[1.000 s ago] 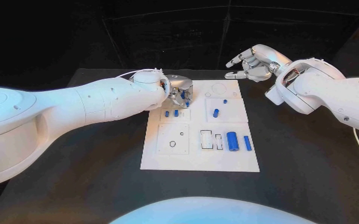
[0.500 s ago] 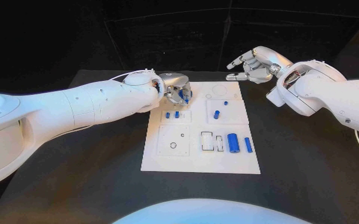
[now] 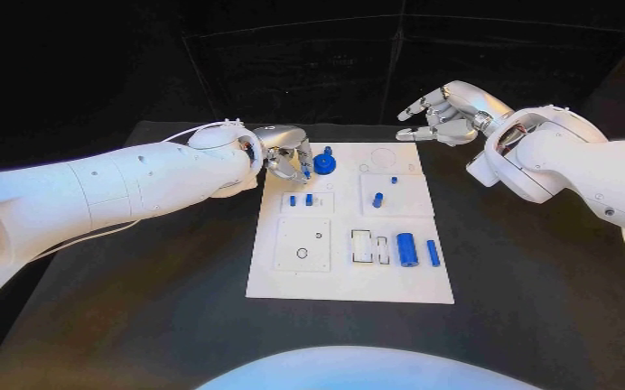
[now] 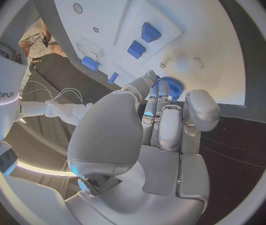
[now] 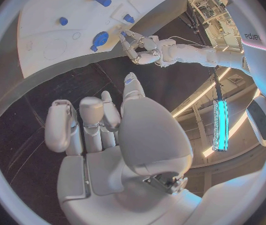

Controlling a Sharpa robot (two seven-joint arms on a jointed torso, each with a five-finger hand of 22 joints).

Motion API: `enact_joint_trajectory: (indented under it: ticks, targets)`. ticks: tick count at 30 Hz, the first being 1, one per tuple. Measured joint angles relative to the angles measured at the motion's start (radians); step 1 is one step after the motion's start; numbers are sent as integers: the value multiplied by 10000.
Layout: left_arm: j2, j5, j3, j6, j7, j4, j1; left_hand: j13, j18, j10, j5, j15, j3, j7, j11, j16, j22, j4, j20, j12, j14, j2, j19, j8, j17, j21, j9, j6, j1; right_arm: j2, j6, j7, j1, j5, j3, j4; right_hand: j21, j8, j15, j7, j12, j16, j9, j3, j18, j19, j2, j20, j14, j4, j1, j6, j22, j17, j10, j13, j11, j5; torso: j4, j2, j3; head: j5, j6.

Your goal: Assemble the parts on the task board

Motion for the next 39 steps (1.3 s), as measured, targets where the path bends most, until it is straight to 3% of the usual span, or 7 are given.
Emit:
enact_joint_trajectory:
  ticks: [10, 39]
  targets:
    - [-128, 73, -1, 538, -208, 5, -4, 0, 0, 36, 0, 1, 28, 15, 36, 0, 57, -28, 0, -120, 0, -51, 0, 0, -13, 51, -5, 14, -44, 12, 0, 0, 0, 0, 0, -19, 0, 0, 0, 0, 0, 0, 0, 0, 1, 0, 0, 0, 0, 0, 0, 0, 0, -1, 0, 0, 0, 0, -12, 7, -6, 27, -13]
    - [389, -21, -7, 917, -418, -525, -5, 0, 1, 33, 0, 2, 26, 14, 37, 0, 45, -29, 0, -185, -1, -91, 0, -39, -55, 51, -34, 14, -84, 45, 4, 6, 0, 0, 0, -23, 0, 0, 0, 0, 0, 0, 0, 0, 0, 0, 0, 0, 0, 0, 0, 0, 0, -2, 0, 0, 0, 0, -31, 9, 4, 19, -56]
